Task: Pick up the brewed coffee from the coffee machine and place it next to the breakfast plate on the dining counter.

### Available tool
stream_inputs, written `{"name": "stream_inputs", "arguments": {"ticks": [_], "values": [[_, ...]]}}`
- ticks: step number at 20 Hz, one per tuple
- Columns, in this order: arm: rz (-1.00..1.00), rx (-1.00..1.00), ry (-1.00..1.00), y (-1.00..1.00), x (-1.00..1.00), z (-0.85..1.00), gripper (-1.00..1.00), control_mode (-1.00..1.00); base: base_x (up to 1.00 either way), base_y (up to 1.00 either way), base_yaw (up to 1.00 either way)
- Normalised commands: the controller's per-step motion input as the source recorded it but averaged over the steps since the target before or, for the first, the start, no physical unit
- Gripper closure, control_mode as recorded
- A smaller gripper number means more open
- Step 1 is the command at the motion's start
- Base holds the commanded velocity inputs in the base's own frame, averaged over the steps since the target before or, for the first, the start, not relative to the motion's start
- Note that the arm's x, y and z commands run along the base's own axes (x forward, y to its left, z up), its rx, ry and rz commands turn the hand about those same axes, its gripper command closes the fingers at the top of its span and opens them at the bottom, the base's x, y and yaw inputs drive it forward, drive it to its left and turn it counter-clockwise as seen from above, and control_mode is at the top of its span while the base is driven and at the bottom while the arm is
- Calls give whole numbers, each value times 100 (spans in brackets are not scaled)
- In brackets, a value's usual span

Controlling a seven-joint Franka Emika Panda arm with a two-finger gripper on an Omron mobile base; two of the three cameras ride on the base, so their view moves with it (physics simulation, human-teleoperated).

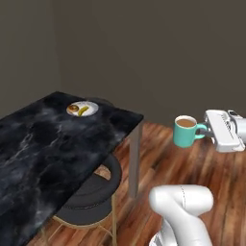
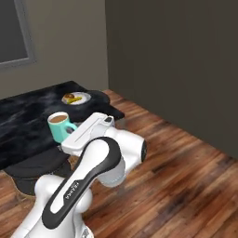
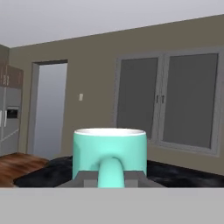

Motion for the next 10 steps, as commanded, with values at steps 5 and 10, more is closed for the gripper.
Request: {"name": "stream_inputs", "arguments": {"ticks": [5,10], "values": [[0,0,0,0,0,0,100,100,17,-100,29],[0,0,0,0,0,0,100,100,26,-100,29]]}}
